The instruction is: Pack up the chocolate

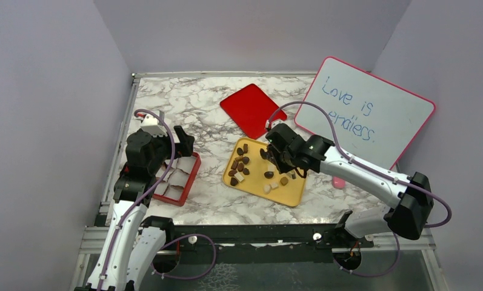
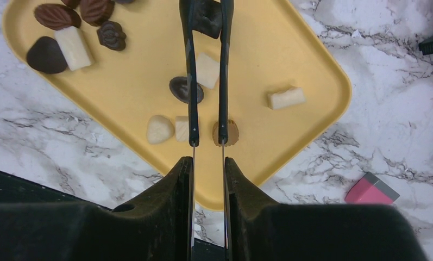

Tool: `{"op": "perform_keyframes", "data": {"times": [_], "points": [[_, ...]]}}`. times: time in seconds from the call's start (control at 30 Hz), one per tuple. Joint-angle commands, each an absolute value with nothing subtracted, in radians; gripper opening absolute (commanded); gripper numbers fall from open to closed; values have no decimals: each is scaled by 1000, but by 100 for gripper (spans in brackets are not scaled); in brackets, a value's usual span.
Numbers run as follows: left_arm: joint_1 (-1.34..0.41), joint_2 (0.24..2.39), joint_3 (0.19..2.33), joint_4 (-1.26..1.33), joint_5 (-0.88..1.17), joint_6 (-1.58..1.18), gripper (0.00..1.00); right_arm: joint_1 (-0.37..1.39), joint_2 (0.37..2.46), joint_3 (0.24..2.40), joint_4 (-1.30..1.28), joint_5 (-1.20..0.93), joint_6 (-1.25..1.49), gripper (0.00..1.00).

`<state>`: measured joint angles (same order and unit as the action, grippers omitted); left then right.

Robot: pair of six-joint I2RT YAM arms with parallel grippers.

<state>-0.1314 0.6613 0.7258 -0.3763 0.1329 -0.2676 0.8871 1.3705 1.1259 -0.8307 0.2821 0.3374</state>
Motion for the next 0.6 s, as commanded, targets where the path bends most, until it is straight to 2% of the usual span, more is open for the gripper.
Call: {"op": "perform_keyframes", "data": {"times": [0.0, 0.57], "points": [[-135, 652, 725, -371, 93, -269, 99, 887, 1328, 1192, -783, 243, 309, 27], [-134, 636, 961, -466, 56, -345, 99, 908, 1356, 1327, -571, 17, 307, 25]]}}
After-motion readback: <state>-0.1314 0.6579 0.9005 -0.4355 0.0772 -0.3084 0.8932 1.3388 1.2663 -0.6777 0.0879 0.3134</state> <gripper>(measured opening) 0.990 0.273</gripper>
